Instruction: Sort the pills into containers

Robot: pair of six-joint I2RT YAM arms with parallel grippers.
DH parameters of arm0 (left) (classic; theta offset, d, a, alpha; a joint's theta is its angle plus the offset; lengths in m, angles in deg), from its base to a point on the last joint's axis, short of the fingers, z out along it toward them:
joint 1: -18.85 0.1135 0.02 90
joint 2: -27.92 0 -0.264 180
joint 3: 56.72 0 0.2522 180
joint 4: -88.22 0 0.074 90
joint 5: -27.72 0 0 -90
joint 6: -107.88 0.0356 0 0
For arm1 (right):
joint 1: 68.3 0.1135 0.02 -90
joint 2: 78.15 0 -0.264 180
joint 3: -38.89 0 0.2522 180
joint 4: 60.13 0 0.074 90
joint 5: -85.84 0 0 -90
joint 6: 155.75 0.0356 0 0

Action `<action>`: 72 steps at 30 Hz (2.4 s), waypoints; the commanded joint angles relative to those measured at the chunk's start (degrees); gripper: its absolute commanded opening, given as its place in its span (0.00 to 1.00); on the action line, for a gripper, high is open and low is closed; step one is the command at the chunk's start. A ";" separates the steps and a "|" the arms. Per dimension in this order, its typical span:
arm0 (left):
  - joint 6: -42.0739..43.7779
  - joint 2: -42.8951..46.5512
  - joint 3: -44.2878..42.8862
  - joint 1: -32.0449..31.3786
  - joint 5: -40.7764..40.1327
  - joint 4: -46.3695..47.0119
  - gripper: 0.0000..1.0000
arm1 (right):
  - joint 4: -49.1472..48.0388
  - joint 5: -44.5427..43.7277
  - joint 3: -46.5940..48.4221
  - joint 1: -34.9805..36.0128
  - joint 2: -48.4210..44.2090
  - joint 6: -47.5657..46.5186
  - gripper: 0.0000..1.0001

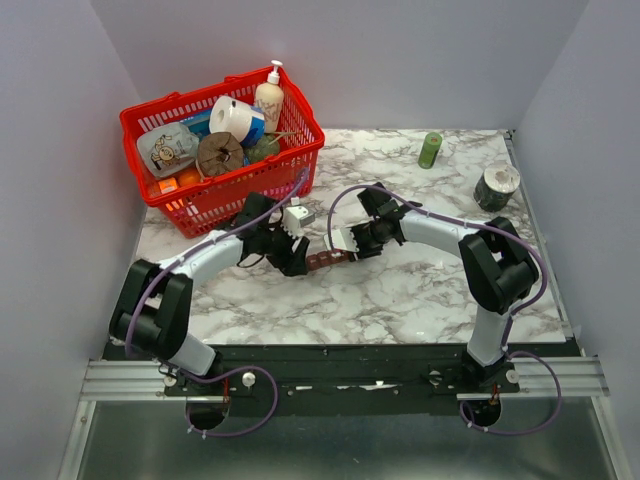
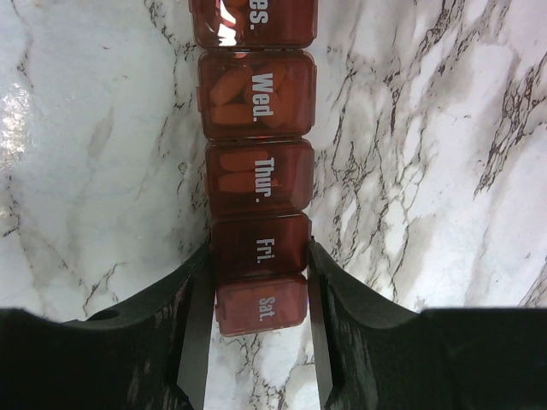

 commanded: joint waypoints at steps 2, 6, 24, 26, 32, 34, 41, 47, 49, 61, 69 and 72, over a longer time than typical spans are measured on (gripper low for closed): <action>-0.83 8.09 4.70 0.18 -3.01 4.70 0.75 | 0.96 -2.86 -2.26 0.43 3.66 0.28 0.26; 0.67 14.41 9.97 -1.31 -4.95 8.38 0.74 | 1.13 -2.95 -2.09 0.34 3.83 0.37 0.26; -6.28 -1.13 0.14 -8.34 -5.12 -2.07 0.36 | 1.31 -3.21 -1.74 0.34 4.09 0.63 0.26; -6.37 -2.01 -0.73 -8.79 -6.26 -2.59 0.40 | 1.31 -3.13 -1.74 0.34 4.18 0.72 0.26; -6.72 -2.10 -1.26 -9.49 -12.86 -1.98 0.53 | 1.31 -3.21 -1.74 0.34 4.18 0.63 0.26; -6.98 -1.23 -0.48 -9.58 -14.78 -0.32 0.56 | 1.31 -3.21 -1.74 0.34 4.18 0.63 0.26; -4.71 11.14 5.93 -9.66 -15.40 9.00 0.63 | 1.31 -3.30 -1.82 0.34 4.18 0.72 0.26; 9.15 17.41 13.40 -9.40 -17.43 12.52 0.68 | 1.31 -3.13 -2.44 0.34 3.74 0.20 0.26; 11.46 16.54 14.55 -9.49 -16.82 12.70 0.69 | 1.22 -3.04 -2.79 0.34 3.31 -0.16 0.26; 18.33 10.47 15.43 -10.11 -17.43 22.54 0.73 | 0.70 -1.98 -5.25 0.34 1.55 -0.68 0.26; 18.77 5.63 13.32 -10.72 -19.88 22.62 0.74 | 0.70 -1.90 -5.16 0.43 1.55 -0.60 0.26; 18.77 6.07 13.76 -10.81 -21.82 24.03 0.74 | 0.70 -1.90 -5.08 0.34 1.63 -0.51 0.26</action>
